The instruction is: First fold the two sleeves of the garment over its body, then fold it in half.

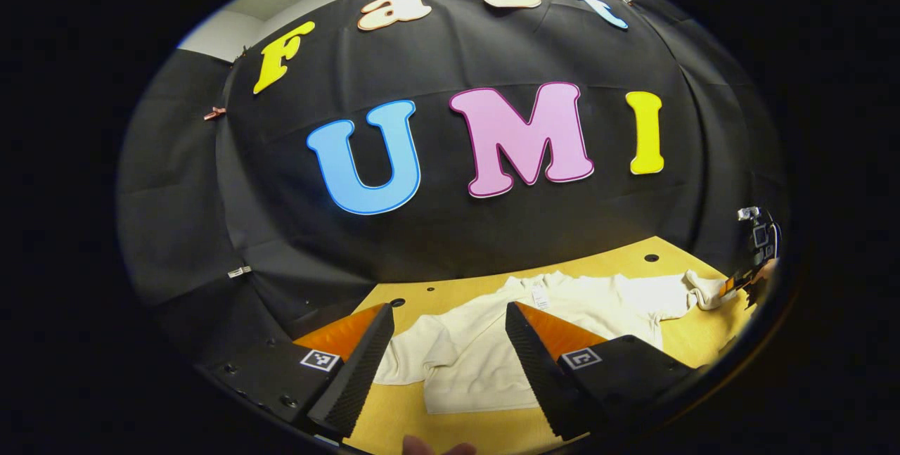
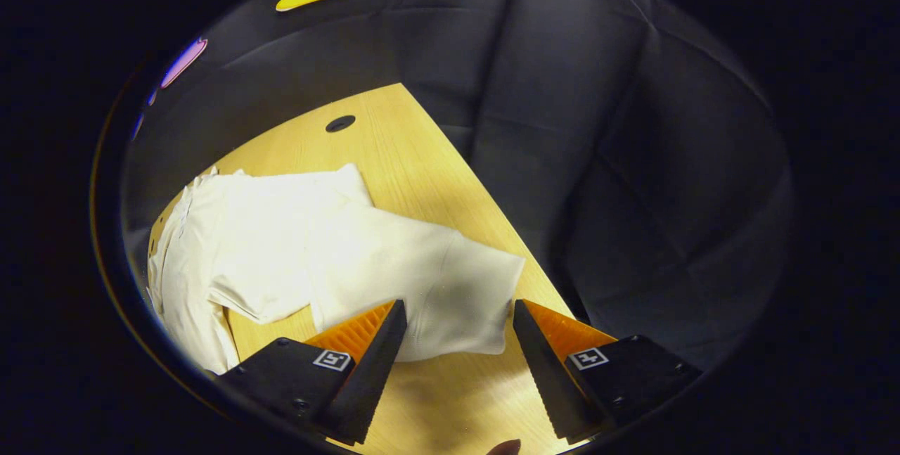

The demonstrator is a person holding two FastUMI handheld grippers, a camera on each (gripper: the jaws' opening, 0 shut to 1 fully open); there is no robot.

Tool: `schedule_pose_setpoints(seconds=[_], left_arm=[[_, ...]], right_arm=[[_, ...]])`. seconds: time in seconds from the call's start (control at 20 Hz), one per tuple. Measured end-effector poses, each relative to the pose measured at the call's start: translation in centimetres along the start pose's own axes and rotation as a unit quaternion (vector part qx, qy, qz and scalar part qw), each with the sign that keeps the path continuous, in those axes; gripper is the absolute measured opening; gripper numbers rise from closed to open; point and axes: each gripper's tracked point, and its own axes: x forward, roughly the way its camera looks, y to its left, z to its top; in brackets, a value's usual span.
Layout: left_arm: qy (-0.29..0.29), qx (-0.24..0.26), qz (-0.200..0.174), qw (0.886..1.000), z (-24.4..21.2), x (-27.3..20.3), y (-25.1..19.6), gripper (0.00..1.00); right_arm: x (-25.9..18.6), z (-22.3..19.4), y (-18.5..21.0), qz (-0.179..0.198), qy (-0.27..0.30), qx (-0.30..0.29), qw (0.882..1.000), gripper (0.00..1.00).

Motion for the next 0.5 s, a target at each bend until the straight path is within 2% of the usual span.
schedule_pose_setpoints(seconds=[0.05, 0.1, 0.15, 0.2, 0.25, 0.3, 0.35, 0.4, 0.45, 0.5], left_arm=[[-0.001, 0.002, 0.002, 1.0, 0.0, 0.0, 0.3, 0.98], [-0.001, 0.003, 0.005, 1.0, 0.1, 0.1, 0.5, 0.98], [-0.001, 0.003, 0.005, 1.0, 0.0, 0.1, 0.7, 0.99], [-0.001, 0.002, 0.006, 1.0, 0.0, 0.1, 0.8, 0.98], [0.0, 0.001, 0.008, 1.0, -0.1, 0.2, 1.0, 0.99], [0.0, 0.0, 0.008, 1.0, -0.2, 0.2, 1.1, 0.98], [0.0, -0.001, 0.008, 1.0, -0.2, 0.2, 1.2, 0.98], [-0.001, 0.0, 0.009, 1.0, 0.0, 0.2, 1.3, 0.98], [-0.002, 0.001, 0.01, 1.0, -0.2, 0.2, 1.6, 0.98], [-0.002, 0.002, 0.01, 1.0, 0.0, 0.3, 1.7, 0.98]], right_arm=[[0.0, 0.8, 0.0, -0.001, -0.016, 0.003, 1.0, 0.95], [-0.1, 0.6, 0.0, 0.0, -0.003, 0.008, 1.0, 0.93], [-0.1, 0.8, 0.1, -0.002, -0.01, 0.01, 1.0, 0.77], [0.0, 0.5, 0.1, -0.002, -0.003, 0.012, 1.0, 0.88], [0.1, 0.7, 0.1, -0.003, -0.002, 0.014, 1.0, 0.83], [0.2, 0.6, 0.2, -0.004, 0.003, 0.018, 1.0, 0.82], [0.2, 0.6, -0.1, -0.006, 0.005, 0.024, 1.0, 0.73], [-0.1, 0.7, -0.2, -0.009, 0.007, 0.03, 0.999, 0.69], [-0.1, 0.8, -0.1, -0.011, 0.01, 0.035, 0.999, 0.43], [-0.2, 0.8, -0.2, -0.014, 0.013, 0.038, 0.999, 0.38]])
